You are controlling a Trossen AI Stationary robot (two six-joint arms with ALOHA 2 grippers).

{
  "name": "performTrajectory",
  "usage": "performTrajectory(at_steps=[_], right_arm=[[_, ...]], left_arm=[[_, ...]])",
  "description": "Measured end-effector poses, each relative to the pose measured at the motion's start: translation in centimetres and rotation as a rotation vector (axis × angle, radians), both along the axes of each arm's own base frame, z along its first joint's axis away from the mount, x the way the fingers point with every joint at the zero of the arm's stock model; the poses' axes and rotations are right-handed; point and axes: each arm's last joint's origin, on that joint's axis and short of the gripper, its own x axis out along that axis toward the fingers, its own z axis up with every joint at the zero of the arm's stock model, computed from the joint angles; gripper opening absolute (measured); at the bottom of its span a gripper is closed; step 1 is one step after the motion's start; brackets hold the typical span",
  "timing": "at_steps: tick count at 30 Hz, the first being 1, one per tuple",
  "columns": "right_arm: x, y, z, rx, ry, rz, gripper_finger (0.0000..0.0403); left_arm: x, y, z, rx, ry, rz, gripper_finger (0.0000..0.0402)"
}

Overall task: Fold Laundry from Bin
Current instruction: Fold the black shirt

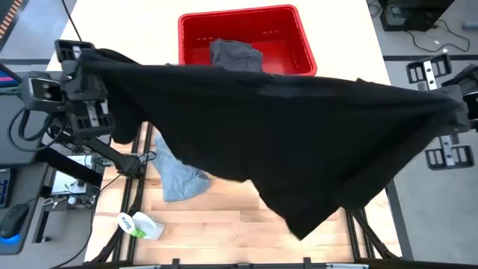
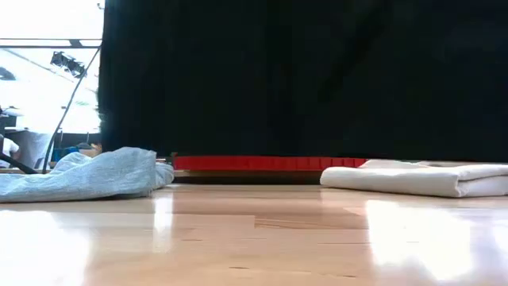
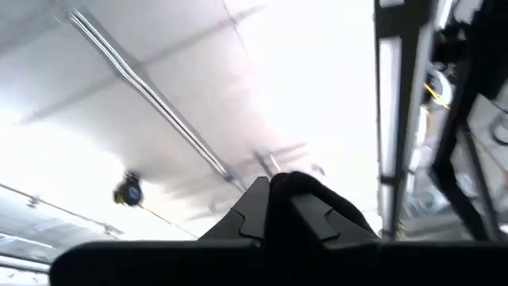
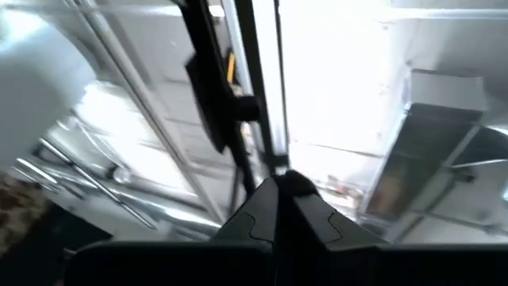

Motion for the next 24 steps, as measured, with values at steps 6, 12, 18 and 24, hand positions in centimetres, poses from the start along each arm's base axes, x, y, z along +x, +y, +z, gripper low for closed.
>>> performTrajectory(at_steps=[6, 12, 18, 24], right_arm=[[0.3, 0.5, -0.2, -0.018, 0.028, 0.047, 0.0026], [0.2, 0.8, -0.7, 0.030, 0.171, 0.136, 0.0026], [0.7, 1.7, -1.7, 0.068, 0.361, 0.286, 0.0026], [1.9, 3.8, -3.0, 0.056, 0.527, 0.388, 0.0026]], left_arm=[[3.8, -1.5, 1.3, 0.024, 0.133, -0.024, 0.0031], [6.0, -3.0, 2.8, -0.067, 0.328, -0.093, 0.0032], [6.5, -5.0, 2.9, -0.041, 0.508, -0.184, 0.0032], [6.1, -7.1, 2.0, -0.084, 0.627, -0.381, 0.0032]])
